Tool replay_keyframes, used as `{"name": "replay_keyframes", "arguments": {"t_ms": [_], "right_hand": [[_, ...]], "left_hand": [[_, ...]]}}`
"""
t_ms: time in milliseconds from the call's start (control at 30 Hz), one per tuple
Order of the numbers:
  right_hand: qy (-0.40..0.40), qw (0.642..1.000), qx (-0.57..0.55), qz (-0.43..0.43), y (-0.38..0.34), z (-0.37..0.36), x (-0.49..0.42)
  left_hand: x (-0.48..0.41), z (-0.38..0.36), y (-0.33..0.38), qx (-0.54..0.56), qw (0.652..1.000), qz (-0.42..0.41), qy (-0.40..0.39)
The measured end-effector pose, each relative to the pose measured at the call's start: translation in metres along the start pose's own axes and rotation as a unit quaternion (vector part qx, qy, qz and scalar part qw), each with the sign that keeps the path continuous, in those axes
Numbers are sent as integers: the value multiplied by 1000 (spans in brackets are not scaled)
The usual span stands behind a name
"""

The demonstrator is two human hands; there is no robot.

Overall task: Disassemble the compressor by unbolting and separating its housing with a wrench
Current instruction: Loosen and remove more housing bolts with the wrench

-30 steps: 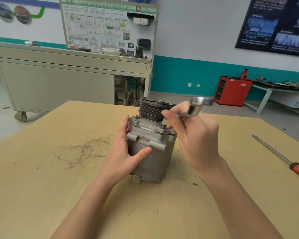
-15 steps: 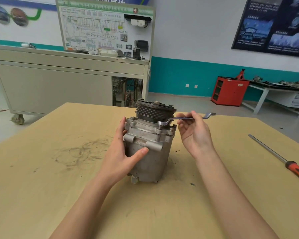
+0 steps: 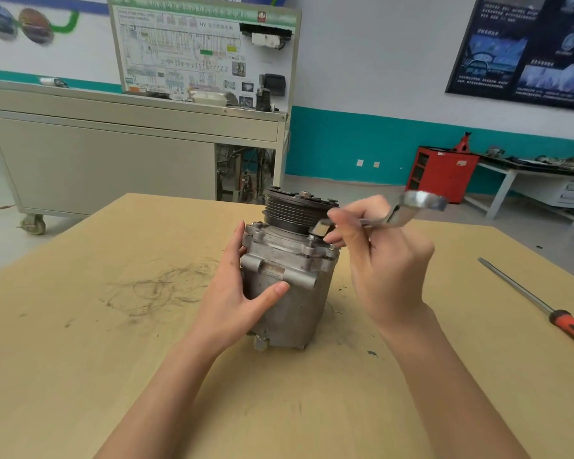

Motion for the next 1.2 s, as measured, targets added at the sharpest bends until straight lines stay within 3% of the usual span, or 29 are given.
{"name": "replay_keyframes", "arguments": {"t_ms": [233, 300, 333, 367, 400, 467, 533, 600, 667, 700, 833, 900, 1033, 1200], "right_hand": [[-42, 993, 69, 89, -16, -9, 9], [-27, 999, 17, 38, -13, -10, 17], [5, 997, -60, -43, -8, -8, 21], [50, 973, -161, -159, 0, -5, 24], [99, 915, -263, -290, 10, -3, 27], [147, 745, -401, -512, 38, -5, 33], [112, 607, -470, -631, 60, -12, 35], [83, 559, -496, -660, 70, -21, 32], [108, 580, -485, -645, 73, -23, 25], [127, 616, -469, -620, 71, -19, 21], [134, 839, -297, -435, 49, 9, 5], [100, 912, -227, -327, 31, 14, -2], [43, 974, -135, -175, 6, 5, -2], [21, 995, -43, -89, -4, 1, 11]], "left_hand": [[0, 0, 0, -1, 1000, 3, -1], [0, 0, 0, 2, 1000, 0, -1], [0, 0, 0, 5, 1000, 0, -1], [1, 0, 0, 8, 1000, 3, -4], [1, 1, 0, 9, 1000, 7, -6], [1, 0, 0, 0, 1000, 9, -3], [0, -1, 0, -16, 1000, 8, 1], [0, -1, 1, -20, 1000, 7, 3], [0, 0, 1, -15, 1000, 9, 2], [1, 0, 1, -12, 1000, 12, 1], [0, 0, -1, -10, 1000, 11, 1], [0, 1, -1, -9, 1000, 9, 0], [1, 1, 1, -1, 1000, 9, -1], [2, 1, 2, 12, 1000, 8, -5]]}}
Point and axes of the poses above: each hand's wrist, its own x-axis away from the middle knuckle, its own z-axis out of the back of the hand, y = z × x, the point moved 1 cm from there along -x, towards the middle knuckle, and after that the axes turned 4 degrees about z, right-handed, at the moved point
